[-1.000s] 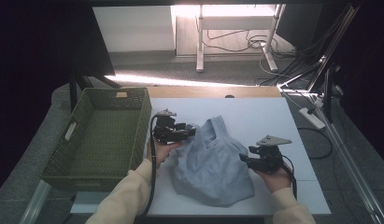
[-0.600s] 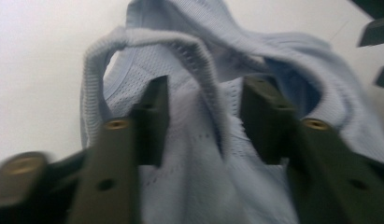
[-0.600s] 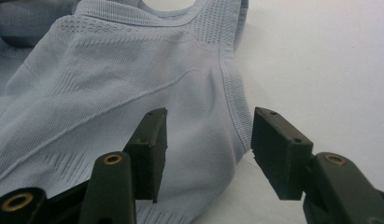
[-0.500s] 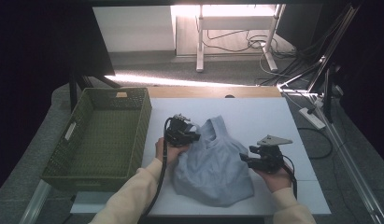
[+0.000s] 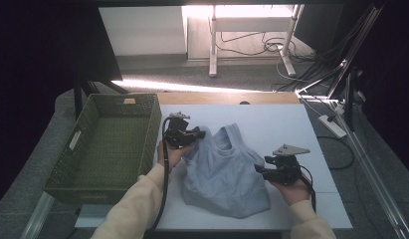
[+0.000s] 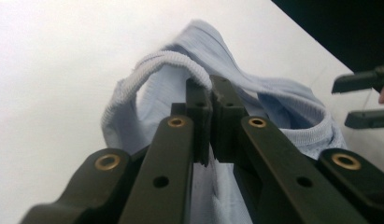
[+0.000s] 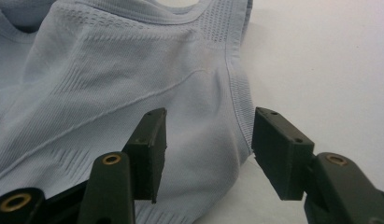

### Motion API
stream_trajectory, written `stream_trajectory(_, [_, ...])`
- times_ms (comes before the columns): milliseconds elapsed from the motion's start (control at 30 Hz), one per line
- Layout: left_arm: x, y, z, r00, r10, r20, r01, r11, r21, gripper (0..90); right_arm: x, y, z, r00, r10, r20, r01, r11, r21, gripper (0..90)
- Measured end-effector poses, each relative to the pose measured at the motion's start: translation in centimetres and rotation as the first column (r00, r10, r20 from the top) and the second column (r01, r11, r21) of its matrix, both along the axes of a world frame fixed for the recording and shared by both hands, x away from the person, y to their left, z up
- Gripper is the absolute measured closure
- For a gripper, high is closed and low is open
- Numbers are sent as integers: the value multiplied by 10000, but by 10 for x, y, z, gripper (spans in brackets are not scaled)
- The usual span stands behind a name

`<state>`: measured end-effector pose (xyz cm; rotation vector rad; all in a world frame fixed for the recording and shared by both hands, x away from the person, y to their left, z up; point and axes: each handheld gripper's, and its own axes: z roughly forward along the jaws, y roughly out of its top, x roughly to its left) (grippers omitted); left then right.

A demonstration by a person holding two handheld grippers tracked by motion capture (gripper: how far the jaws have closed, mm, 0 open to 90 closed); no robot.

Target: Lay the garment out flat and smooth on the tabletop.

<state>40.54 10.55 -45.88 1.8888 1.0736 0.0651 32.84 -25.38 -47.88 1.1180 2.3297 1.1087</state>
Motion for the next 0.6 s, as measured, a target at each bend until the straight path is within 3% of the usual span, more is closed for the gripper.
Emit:
stream_trajectory(300, [4, 17, 0, 9964, 847, -42, -848, 9959, -299, 865, 0, -1, 0, 10000, -12, -3, 12, 10000, 1, 457])
stream_trajectory(533, [5, 10, -3, 9985, 515, -176, -517, 9986, -124, 846, 0, 0, 0, 10000, 17, 5, -17, 10000, -21, 456])
stream_trajectory(600, [3, 9, -3, 9987, 498, -134, -498, 9988, -29, 796, 0, 0, 0, 10000, 5, 10, -5, 10000, -14, 457])
